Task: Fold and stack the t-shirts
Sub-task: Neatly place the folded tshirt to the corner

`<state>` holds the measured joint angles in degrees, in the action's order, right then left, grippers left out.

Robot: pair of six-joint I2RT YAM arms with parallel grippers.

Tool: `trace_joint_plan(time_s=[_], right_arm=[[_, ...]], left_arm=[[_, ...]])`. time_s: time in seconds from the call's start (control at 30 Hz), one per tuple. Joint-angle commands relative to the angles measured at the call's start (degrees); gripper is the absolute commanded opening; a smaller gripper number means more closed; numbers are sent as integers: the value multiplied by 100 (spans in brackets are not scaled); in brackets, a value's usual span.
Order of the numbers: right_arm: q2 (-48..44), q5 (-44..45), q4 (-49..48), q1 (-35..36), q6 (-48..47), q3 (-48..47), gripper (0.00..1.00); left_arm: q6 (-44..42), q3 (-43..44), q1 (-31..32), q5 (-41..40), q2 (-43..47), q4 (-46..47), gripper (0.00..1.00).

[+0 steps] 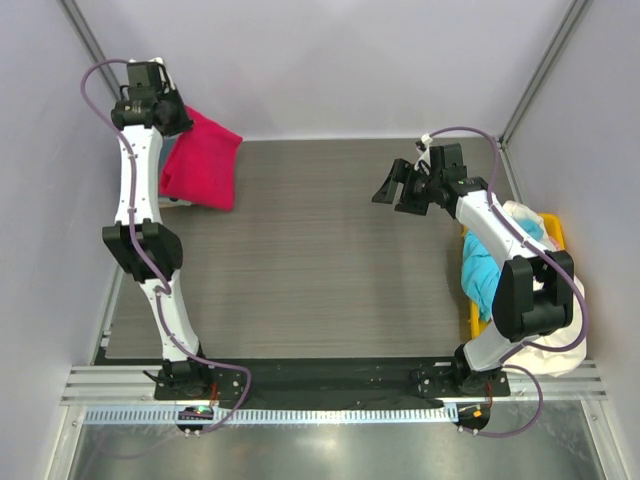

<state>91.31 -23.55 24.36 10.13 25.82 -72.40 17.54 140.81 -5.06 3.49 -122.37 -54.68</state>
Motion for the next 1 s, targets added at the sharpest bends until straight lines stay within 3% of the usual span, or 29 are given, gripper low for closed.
trace_joint_plan(time_s=[0.0, 0.97], right_arm=[[-210, -115, -230, 15, 37, 24, 79], [-8, -343, -423, 15, 177, 139, 79]], left_arm=[[-136, 245, -56, 161, 538, 194, 0], [-409, 517, -276, -190, 442, 414, 0]])
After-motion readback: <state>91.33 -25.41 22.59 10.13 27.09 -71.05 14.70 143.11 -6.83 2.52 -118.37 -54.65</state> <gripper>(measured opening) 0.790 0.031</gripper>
